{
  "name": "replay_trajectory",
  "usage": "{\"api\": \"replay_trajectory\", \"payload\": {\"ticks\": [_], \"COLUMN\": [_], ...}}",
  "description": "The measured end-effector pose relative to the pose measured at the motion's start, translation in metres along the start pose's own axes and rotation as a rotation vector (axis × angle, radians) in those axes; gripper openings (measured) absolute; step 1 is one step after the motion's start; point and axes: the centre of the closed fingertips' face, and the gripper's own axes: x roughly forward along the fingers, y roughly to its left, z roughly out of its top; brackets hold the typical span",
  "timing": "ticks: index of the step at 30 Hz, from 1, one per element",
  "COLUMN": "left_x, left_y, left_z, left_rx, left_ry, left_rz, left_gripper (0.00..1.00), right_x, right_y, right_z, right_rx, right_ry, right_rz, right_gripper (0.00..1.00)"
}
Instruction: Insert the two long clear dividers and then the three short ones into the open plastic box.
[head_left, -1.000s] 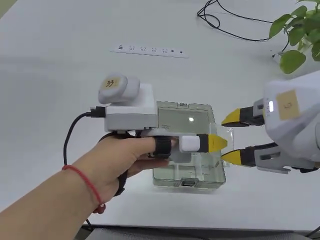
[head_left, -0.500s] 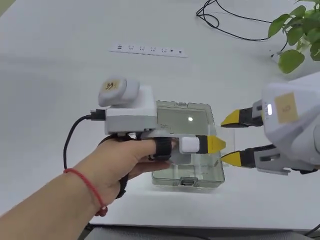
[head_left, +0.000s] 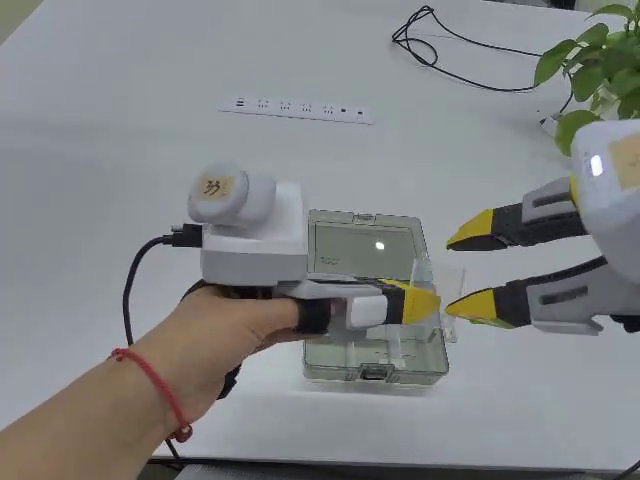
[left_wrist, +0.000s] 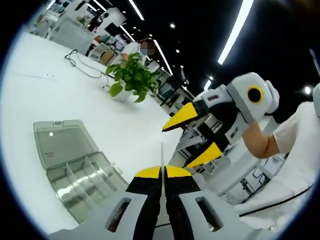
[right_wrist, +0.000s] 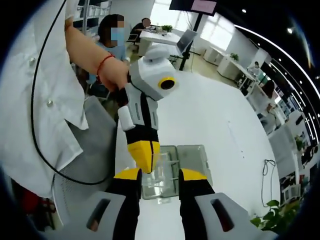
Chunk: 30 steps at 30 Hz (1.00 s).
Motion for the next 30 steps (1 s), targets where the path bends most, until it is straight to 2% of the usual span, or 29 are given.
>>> {"api": "replay_trajectory", "payload": {"ticks": [3,5,7,9,11,12,14,19,27,30], "left_x": [-0.001,-0.001,-0.002,-0.001,-0.001,-0.001,-0.001,-0.002,-0.003,-0.003], "left_y": [-0.010,-0.012,-0.016,-0.019,-0.023,-0.026,-0.028,-0.031,-0.033,-0.034], "left_z": [-0.001,-0.003,-0.008,-0.008,-0.008,-0.007,-0.008,-0.005,-0.002,-0.004], "left_rx": [0.109,0.212,0.288,0.313,0.323,0.367,0.372,0.391,0.413,0.419], "left_ry": [0.013,0.030,0.058,0.059,0.057,0.052,0.052,0.035,0.015,0.020], "left_rz": [-0.041,-0.058,-0.075,-0.089,-0.102,-0.113,-0.121,-0.134,-0.139,-0.140], "left_gripper": [0.00,0.00,0.00,0.00,0.00,0.00,0.00,0.00,0.00,0.00], "right_x": [-0.006,-0.009,-0.013,-0.015,-0.014,-0.014,-0.010,-0.009,-0.005,-0.005], "right_y": [0.003,0.006,0.010,0.020,0.021,0.023,0.033,0.045,0.050,0.051], "right_z": [0.001,0.003,0.007,0.010,0.010,0.009,0.016,0.015,0.012,0.012], "right_rx": [0.021,0.040,0.075,0.101,0.094,0.091,0.091,0.106,0.097,0.092], "right_ry": [-0.022,-0.041,-0.067,-0.068,-0.060,-0.053,-0.046,-0.054,-0.038,-0.037], "right_rz": [0.073,0.123,0.185,0.246,0.262,0.276,0.298,0.381,0.406,0.407], "right_gripper": [0.24,0.21,0.17,0.15,0.14,0.14,0.12,0.10,0.06,0.03]}}
